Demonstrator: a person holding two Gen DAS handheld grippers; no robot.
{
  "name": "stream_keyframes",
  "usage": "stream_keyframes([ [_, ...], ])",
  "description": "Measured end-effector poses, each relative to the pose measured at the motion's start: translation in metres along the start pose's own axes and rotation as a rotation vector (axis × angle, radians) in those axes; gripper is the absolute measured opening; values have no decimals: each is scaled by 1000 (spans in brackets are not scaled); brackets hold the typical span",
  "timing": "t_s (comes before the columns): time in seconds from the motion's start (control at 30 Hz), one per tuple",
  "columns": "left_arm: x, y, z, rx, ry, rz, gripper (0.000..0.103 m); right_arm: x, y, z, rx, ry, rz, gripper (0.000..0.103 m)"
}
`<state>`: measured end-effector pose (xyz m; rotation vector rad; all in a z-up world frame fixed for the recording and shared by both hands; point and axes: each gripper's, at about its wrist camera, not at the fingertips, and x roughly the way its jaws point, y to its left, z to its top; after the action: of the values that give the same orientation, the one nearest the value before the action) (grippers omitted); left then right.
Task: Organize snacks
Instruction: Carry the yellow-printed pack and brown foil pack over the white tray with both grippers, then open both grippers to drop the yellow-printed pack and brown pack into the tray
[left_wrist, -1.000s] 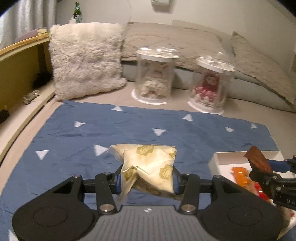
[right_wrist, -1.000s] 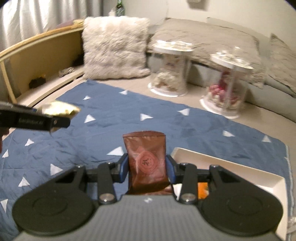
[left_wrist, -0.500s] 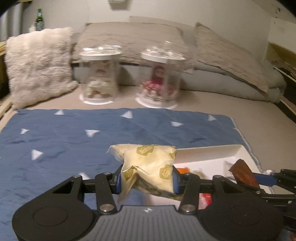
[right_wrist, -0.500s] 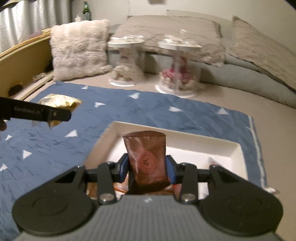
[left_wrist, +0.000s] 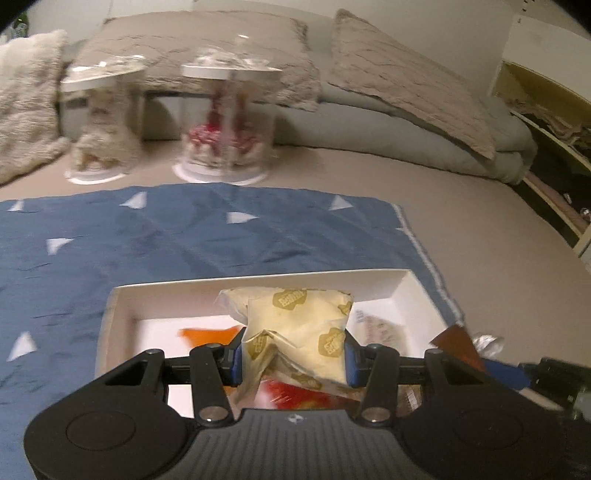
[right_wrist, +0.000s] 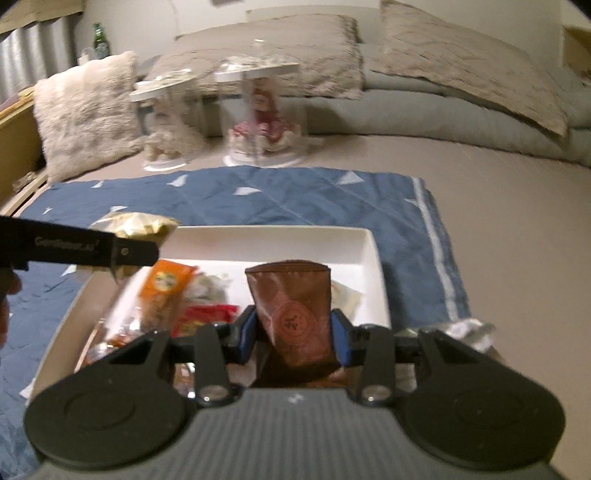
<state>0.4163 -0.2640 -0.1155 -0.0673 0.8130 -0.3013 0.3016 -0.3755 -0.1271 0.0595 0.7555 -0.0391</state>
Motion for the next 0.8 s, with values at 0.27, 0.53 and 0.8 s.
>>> stream_keyframes([
  [0.27, 38, -16, 8, -26, -14, -51, 92, 5, -25, -1, 56, -14, -4, 48],
  [0.53, 39, 11, 4, 29, 15, 10, 94, 22, -18, 4, 61, 1, -15, 48],
  [0.8, 29, 48, 1, 38, 46, 55, 94, 38, -12, 21, 71, -42, -37, 48],
])
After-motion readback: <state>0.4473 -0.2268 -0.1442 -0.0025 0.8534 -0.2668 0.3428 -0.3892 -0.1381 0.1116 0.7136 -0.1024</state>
